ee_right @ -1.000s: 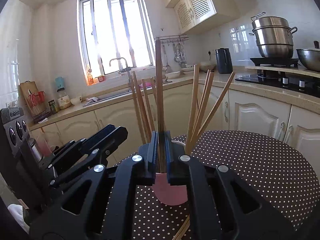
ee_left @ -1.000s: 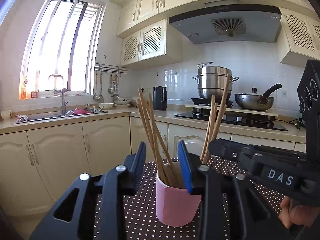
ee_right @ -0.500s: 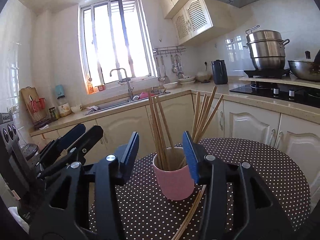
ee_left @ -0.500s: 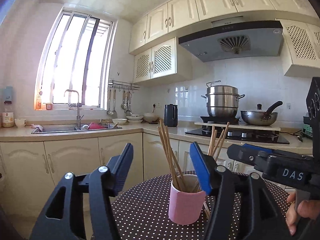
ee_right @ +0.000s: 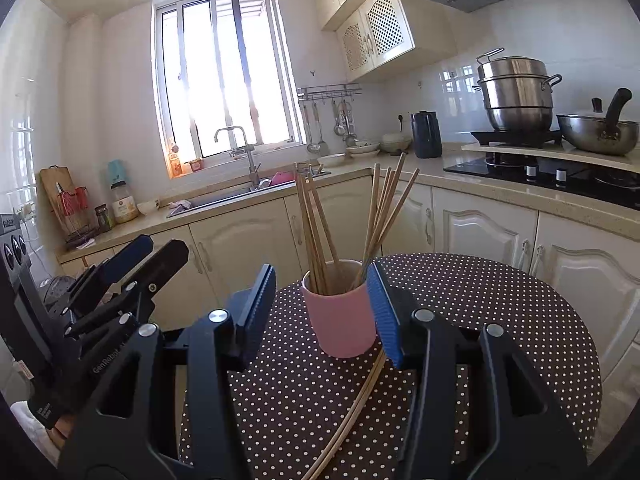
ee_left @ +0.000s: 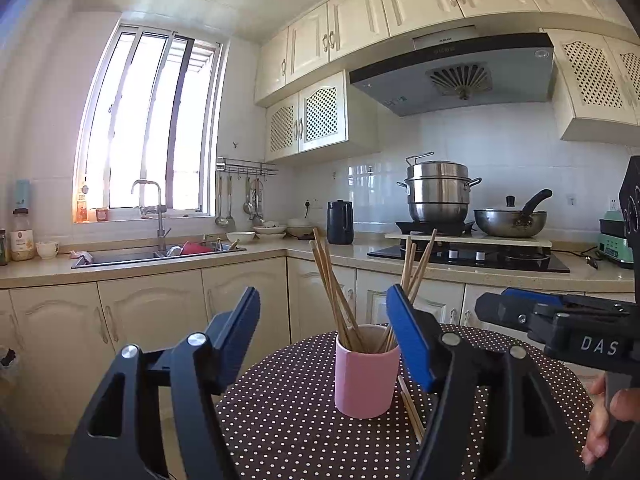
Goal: Organize utensils
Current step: 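Move both open tools back down to the last chopsticks on the table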
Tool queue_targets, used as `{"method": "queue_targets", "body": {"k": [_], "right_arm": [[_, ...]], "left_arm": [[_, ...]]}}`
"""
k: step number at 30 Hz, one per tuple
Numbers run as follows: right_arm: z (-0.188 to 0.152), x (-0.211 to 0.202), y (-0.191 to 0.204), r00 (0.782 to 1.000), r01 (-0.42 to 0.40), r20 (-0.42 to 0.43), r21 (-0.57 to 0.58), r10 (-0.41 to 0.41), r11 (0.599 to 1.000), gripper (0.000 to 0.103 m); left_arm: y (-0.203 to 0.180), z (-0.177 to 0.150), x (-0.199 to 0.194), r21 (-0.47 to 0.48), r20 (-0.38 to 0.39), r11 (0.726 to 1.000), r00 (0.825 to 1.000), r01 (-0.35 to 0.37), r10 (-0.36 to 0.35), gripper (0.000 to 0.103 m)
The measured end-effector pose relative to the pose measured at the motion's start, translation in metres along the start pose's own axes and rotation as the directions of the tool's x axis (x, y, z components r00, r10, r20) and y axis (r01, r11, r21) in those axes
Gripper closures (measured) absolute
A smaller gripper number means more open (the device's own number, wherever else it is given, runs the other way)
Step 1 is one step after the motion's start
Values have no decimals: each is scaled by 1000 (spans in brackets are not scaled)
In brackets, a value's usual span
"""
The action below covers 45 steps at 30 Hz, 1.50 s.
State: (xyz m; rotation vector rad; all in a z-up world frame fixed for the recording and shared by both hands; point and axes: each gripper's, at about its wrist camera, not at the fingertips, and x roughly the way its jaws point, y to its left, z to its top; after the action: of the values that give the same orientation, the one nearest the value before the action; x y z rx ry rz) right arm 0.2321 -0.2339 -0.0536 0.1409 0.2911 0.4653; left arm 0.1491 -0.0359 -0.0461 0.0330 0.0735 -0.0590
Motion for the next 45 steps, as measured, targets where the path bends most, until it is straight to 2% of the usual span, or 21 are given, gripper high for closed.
{"method": "queue_targets", "body": {"k": [7,11,15,19,20,25,28,32,36,40,45], "right_arm": [[-19,0,-8,999,15,-45,11,-14,1000,54],[-33,5,-18,996,30,-84,33,-27,999,54],[-47,11,-28,991,55,-126,46,-49,997,52],[-61,16,-40,983,89,-168,64,-77,994,51],[-65,18,-42,980,98,-179,63,-85,993,51],[-81,26,-59,969,125,-223,92,-101,988,51],[-88,29,-68,966,129,-241,113,-99,985,51],[-91,34,-75,959,129,-268,144,-87,981,51],[-92,40,-80,953,129,-292,160,-78,979,51],[-93,46,-82,947,125,-314,175,-65,977,51],[-95,51,-85,940,130,-334,191,-60,973,50]], "left_arm": [[-8,-16,-1,11,-54,999,998,45,-44,38],[-17,-30,10,21,-130,996,988,91,-88,38],[-34,-50,30,53,-253,989,960,139,-121,38],[-53,-79,55,100,-404,980,907,173,-119,38],[-59,-89,62,119,-446,976,888,181,-110,38],[-74,-117,83,169,-556,964,828,203,-77,38],[-78,-121,89,173,-572,961,817,214,-79,38],[-83,-129,96,194,-619,955,783,225,-59,38],[-91,-128,104,213,-646,946,762,244,-51,38],[-96,-128,101,230,-646,942,762,245,-40,38],[-105,-126,106,229,-662,938,748,261,-46,38]]}}
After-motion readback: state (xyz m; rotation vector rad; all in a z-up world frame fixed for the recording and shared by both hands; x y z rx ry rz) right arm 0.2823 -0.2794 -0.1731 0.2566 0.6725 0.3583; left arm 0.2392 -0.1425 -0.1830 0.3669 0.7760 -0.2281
